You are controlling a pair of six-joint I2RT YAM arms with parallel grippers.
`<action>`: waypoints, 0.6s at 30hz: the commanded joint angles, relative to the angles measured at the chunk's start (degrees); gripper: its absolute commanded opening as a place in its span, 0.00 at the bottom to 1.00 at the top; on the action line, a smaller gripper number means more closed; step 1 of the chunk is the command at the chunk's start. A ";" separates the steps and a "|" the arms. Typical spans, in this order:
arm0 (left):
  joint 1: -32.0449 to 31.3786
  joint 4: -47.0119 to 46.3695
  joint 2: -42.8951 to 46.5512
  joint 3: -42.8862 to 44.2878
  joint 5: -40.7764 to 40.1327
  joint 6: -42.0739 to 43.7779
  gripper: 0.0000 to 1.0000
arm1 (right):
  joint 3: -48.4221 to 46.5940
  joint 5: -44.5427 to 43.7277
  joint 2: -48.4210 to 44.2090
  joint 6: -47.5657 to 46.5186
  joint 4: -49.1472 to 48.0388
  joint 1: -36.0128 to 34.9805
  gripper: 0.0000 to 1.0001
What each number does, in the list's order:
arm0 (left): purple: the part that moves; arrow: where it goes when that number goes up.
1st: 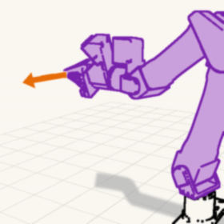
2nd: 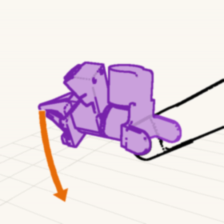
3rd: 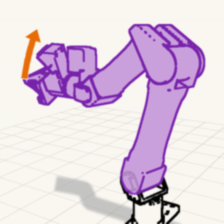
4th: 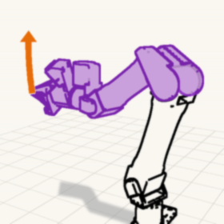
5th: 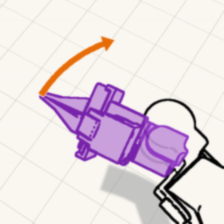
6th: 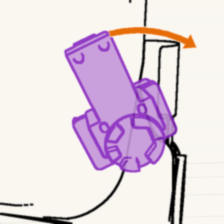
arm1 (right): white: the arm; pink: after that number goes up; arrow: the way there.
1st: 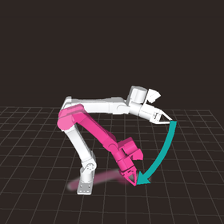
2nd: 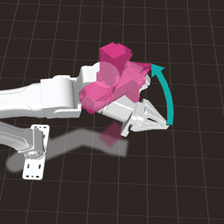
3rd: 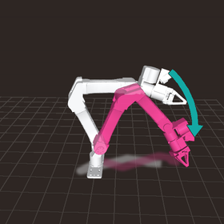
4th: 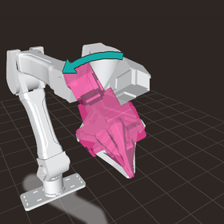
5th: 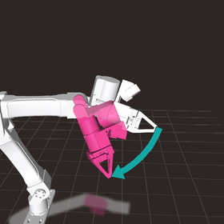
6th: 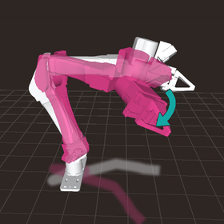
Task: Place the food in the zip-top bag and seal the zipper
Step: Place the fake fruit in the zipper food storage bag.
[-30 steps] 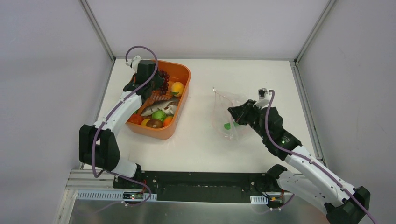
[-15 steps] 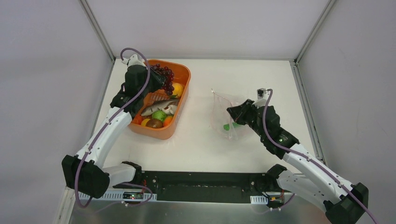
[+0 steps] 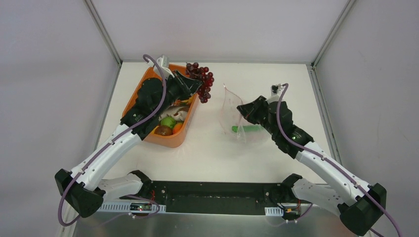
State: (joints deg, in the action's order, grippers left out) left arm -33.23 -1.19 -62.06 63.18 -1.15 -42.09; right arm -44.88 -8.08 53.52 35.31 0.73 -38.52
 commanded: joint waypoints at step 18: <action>-12.62 -24.01 -6.72 -2.51 2.72 -4.18 0.00 | -5.12 5.24 3.03 9.83 -3.48 3.09 0.07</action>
State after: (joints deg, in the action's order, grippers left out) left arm -45.12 -16.93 -67.37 62.28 0.14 -44.34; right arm -46.72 -4.89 57.08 42.19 0.64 -36.45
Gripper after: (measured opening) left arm 0.077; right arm 0.073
